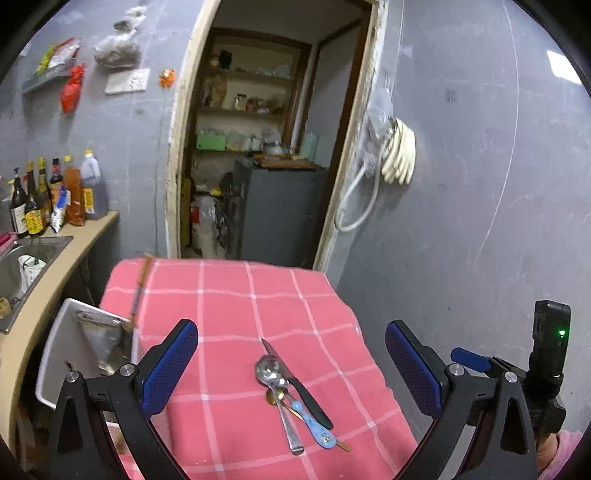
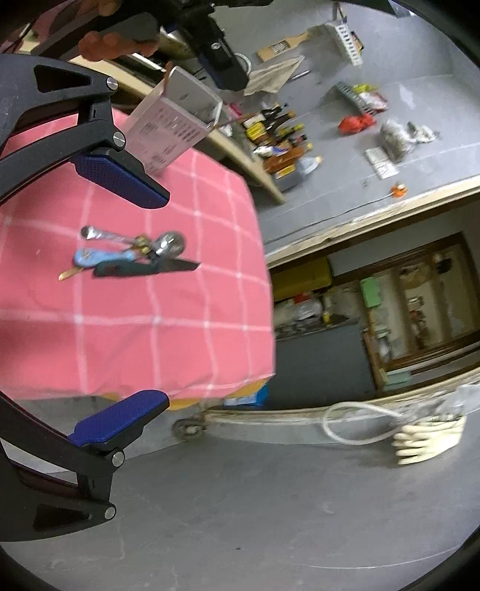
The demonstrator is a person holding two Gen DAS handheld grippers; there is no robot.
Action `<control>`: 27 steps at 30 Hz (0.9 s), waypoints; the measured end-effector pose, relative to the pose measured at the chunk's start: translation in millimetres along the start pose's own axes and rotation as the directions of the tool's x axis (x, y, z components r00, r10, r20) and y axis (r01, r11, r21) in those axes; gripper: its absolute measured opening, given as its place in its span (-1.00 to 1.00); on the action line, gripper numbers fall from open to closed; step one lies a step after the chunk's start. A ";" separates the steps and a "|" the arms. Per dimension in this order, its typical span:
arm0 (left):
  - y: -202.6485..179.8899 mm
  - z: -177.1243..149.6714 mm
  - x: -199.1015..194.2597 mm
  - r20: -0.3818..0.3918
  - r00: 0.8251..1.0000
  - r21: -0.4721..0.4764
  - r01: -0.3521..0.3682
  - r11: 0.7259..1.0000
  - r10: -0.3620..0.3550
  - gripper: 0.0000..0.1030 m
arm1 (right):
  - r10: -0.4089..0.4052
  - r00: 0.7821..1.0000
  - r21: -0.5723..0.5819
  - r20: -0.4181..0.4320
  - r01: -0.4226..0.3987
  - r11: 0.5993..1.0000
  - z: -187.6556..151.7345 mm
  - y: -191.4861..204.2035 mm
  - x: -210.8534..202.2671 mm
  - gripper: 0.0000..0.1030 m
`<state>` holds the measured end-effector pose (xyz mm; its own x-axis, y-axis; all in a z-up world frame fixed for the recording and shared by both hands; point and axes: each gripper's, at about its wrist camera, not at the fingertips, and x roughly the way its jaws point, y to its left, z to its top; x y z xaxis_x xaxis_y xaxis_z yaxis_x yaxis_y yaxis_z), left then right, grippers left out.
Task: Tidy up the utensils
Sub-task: 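Grasp the silver spoon with the left gripper while the right gripper grasps the green-handled knife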
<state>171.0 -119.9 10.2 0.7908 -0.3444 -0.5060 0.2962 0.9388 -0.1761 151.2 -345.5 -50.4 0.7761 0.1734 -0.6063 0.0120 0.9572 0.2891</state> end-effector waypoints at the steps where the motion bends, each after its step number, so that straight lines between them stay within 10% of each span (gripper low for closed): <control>1: -1.6 -1.5 6.2 -0.017 1.000 0.000 -0.003 1.000 0.003 0.98 | 0.000 1.000 0.000 -0.014 0.000 1.000 -3.0 -2.4 4.8 0.88; 14: 19.8 -33.2 94.1 -0.229 0.972 -0.109 -0.082 0.991 0.055 0.78 | 0.073 0.985 0.018 -0.158 -0.071 0.997 -18.9 -21.8 75.1 0.83; 27: 55.1 -53.8 165.6 -0.371 0.929 -0.213 -0.082 0.974 -0.003 -0.11 | 0.177 0.944 -0.024 -0.278 -0.191 0.981 -27.8 18.6 148.9 -0.25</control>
<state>289.5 -124.7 -128.7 0.5349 -0.3187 -0.7825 0.1097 0.9445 -0.3097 249.5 -295.5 -155.8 0.5597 0.3976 -0.7271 -0.1515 0.9117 0.3819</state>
